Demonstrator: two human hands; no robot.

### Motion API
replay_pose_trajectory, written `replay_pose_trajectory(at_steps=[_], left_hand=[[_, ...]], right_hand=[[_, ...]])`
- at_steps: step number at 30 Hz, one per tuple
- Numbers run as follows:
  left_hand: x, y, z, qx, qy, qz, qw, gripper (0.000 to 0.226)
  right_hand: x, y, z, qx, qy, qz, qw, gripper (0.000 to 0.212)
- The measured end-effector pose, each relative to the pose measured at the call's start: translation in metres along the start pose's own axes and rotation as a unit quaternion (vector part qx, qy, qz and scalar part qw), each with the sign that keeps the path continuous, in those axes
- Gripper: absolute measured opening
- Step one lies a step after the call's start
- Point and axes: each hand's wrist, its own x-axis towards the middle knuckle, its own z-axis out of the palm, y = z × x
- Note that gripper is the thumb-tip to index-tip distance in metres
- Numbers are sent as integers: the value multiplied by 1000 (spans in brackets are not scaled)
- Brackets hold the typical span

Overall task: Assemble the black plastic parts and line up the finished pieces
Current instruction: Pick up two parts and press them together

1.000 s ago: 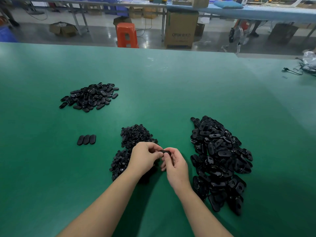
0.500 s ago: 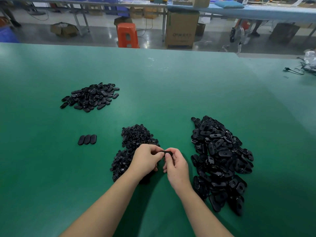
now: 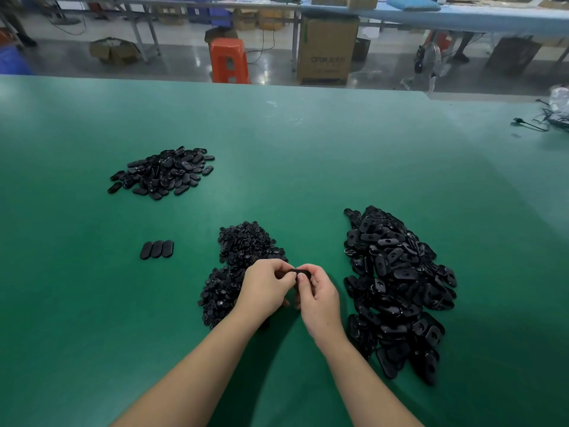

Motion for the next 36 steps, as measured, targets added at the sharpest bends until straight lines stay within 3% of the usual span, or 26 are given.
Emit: replay_pose_trajectory(at_steps=[11, 22, 26, 29, 31, 36], left_hand=[[-4, 1, 6, 37, 34, 10, 999, 10], [-3, -10, -3, 45, 0, 32, 998, 14], [1, -7, -6, 105, 3, 84, 991, 8], [1, -7, -7, 261, 37, 166, 950, 14], [3, -8, -11, 278, 73, 187, 939, 14], [22, -26, -60, 137, 203, 45, 968, 9]], right_hand=[[0, 1, 0, 8, 2, 2, 1000, 15], [-1, 4, 3, -44, 3, -23, 999, 17], [0, 2, 4, -31, 8, -25, 999, 19], [-2, -1, 4, 8, 17, -7, 1000, 18], [-2, -1, 3, 29, 25, -6, 999, 18], [-5, -4, 2, 1, 8, -9, 1000, 14]])
